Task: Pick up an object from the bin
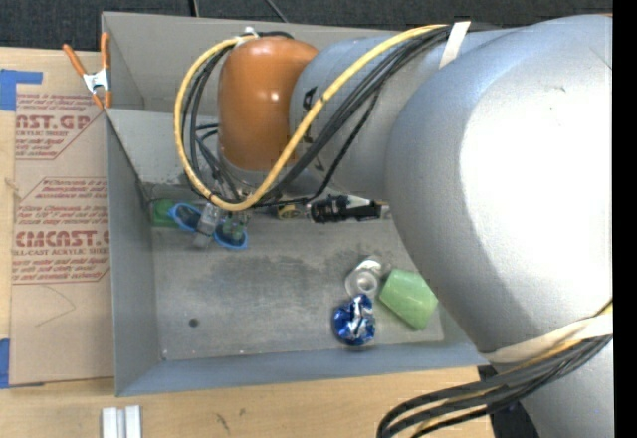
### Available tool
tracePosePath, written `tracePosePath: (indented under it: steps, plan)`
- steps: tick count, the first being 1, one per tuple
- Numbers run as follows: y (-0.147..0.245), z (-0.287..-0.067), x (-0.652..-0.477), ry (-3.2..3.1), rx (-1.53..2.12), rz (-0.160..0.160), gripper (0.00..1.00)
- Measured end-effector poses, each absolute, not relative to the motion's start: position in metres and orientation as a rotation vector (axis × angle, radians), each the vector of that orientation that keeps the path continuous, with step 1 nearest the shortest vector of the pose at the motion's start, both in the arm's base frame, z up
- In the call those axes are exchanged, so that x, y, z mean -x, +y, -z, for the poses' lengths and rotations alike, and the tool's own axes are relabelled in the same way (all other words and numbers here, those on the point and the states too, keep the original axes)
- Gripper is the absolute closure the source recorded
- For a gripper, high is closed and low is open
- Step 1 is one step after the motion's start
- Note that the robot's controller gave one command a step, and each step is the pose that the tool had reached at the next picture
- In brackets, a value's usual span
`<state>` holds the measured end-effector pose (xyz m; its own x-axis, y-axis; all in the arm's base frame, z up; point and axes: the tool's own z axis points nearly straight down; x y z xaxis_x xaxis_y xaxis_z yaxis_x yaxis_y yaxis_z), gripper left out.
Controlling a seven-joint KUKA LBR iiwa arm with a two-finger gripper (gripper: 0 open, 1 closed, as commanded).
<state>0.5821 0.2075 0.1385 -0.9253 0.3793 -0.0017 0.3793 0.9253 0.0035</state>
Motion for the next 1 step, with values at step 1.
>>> tracePosePath:
  steps: [1]
  plan:
    - [0.2090,-0.1879,-0.5835,3.078,-0.603,-0.007,1.00]
